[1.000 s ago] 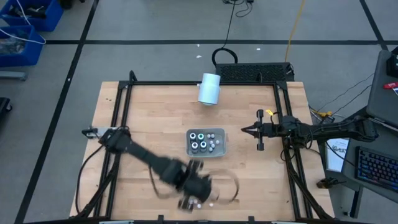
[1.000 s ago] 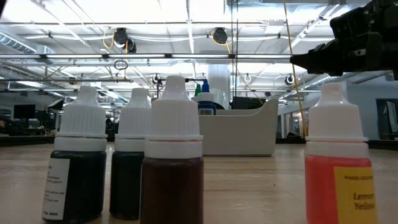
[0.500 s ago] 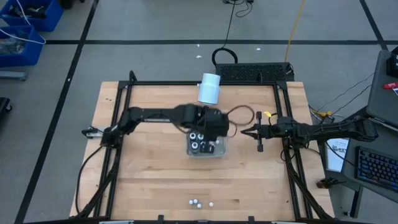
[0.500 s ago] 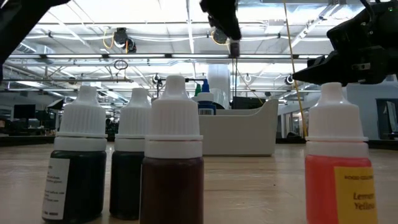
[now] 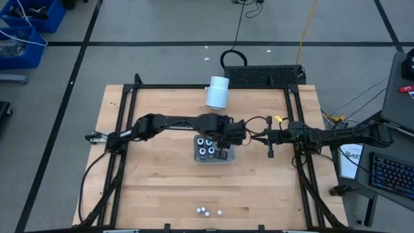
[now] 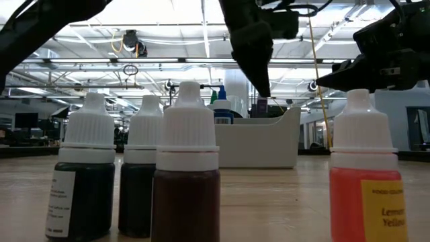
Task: Pick & Place food coloring
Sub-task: Put the small violet food coloring bottle into the gray bin
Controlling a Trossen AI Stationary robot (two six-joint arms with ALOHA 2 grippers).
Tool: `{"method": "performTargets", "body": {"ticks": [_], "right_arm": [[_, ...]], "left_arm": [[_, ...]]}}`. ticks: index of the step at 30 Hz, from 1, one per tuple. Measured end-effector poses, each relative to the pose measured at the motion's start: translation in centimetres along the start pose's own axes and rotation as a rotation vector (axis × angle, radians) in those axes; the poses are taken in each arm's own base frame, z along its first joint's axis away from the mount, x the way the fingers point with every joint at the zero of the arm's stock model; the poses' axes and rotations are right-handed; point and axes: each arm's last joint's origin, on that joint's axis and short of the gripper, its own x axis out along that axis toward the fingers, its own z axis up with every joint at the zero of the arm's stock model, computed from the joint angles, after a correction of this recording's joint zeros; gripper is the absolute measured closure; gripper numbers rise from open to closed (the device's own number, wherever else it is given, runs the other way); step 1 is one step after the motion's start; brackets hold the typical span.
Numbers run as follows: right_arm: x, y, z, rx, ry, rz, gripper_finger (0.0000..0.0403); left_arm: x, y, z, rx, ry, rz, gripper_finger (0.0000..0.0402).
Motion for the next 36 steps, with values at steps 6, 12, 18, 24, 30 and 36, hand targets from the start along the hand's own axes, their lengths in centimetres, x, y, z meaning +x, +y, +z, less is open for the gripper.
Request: {"method": "performTargets", "body": {"ticks": [6, 12, 18, 24, 30, 36], "right_arm": [[0.0, 0.0, 0.0, -0.002, 0.000, -0.001, 0.0403], [0.0, 0.0, 0.0, -0.002, -0.001, -0.001, 0.0403], [0.0, 0.0, 0.0, -0.001, 0.000, 0.000, 0.0403], [0.0, 0.0, 0.1, -0.001, -0.007, 0.000, 0.0403], [0.0, 0.0, 0.1, 0.000, -0.008, 0.000, 0.0403], [0.0, 0.0, 0.1, 0.004, -0.009, 0.001, 0.0403]], "left_arm": [[1.0, 0.0, 0.3, 0.001, -0.014, 0.003, 0.0344], [3.0, -0.1, 0.5, -0.003, -0.017, 0.004, 0.0342], [4.5, -0.2, 0.2, 0.001, 0.015, -0.003, 0.0341], [5.8, 0.3, 0.0, -0.003, 0.029, -0.002, 0.0340], [7.3, 0.7, -0.1, -0.013, 0.027, -0.007, 0.0340], [8.3, 0.9, -0.4, -0.016, 0.045, -0.022, 0.0339]]}}
